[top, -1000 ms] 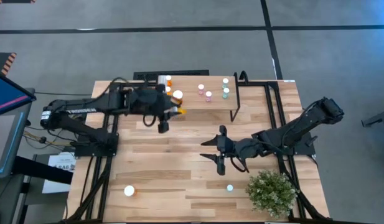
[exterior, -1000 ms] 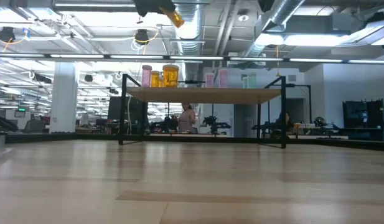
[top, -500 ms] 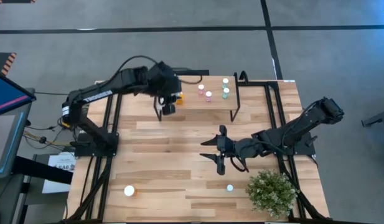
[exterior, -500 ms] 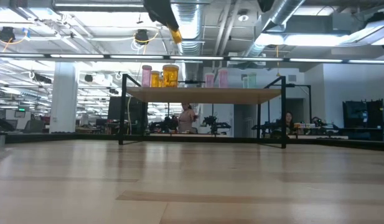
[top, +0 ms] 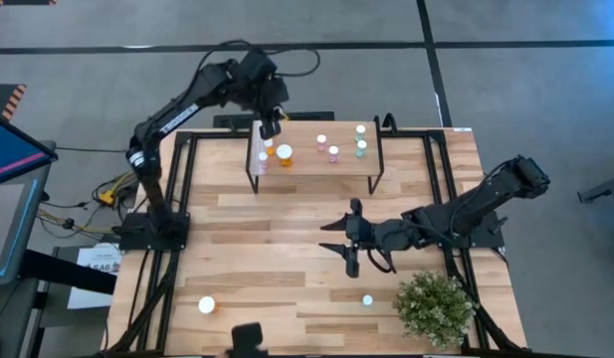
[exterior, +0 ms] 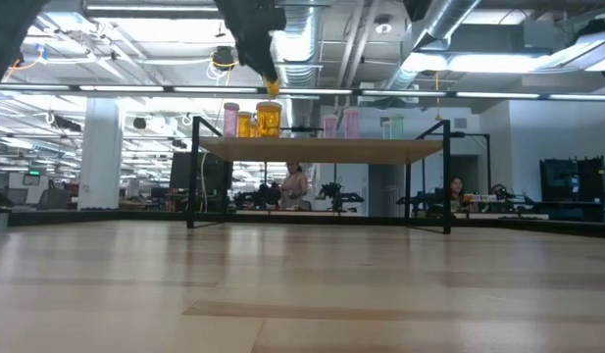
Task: Pick and place medicine bottles onto shelf by color
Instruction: Put the small orange pill bottle on the shelf
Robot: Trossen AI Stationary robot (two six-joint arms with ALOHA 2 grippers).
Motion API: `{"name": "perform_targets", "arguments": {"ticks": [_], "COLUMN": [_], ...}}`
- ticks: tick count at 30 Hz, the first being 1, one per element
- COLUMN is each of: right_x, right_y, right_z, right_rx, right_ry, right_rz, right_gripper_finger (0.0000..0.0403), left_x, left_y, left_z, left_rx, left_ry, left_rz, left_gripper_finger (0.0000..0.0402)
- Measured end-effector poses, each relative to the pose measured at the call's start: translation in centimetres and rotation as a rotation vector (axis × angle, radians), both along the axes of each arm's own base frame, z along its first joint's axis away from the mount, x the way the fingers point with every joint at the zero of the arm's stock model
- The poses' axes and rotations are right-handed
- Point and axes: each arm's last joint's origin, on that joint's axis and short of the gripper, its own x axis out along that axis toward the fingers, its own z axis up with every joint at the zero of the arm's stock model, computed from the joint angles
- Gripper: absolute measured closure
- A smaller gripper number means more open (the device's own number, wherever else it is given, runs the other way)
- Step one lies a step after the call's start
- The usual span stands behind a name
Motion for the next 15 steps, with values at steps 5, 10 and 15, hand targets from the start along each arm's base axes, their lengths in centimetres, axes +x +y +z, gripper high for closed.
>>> {"name": "perform_targets", "arguments": {"ticks": [5,10,15], "right_x": [0.1,0.0,0.0], "right_y": [-0.2,0.0,0.1], "right_z": [0.0,0.0,0.0], "right_rx": [0.000,0.008,0.010], "right_ry": [0.001,0.000,0.000], "right_rz": [-0.007,-0.002,0.001], "right_gripper_finger": [0.0195,0.0193,0.0196], "left_x": [0.6,1.5,2.3], "left_y": [2.2,3.3,3.8], "left_z": [-1.4,-3.4,-4.9], "left_rx": [-0.006,-0.030,-0.066], "left_ry": [0.035,0.089,0.122], "left_rz": [-0.030,-0.059,-0.086], "left_gripper_finger": [0.0301,0.0301,0.0301]}}
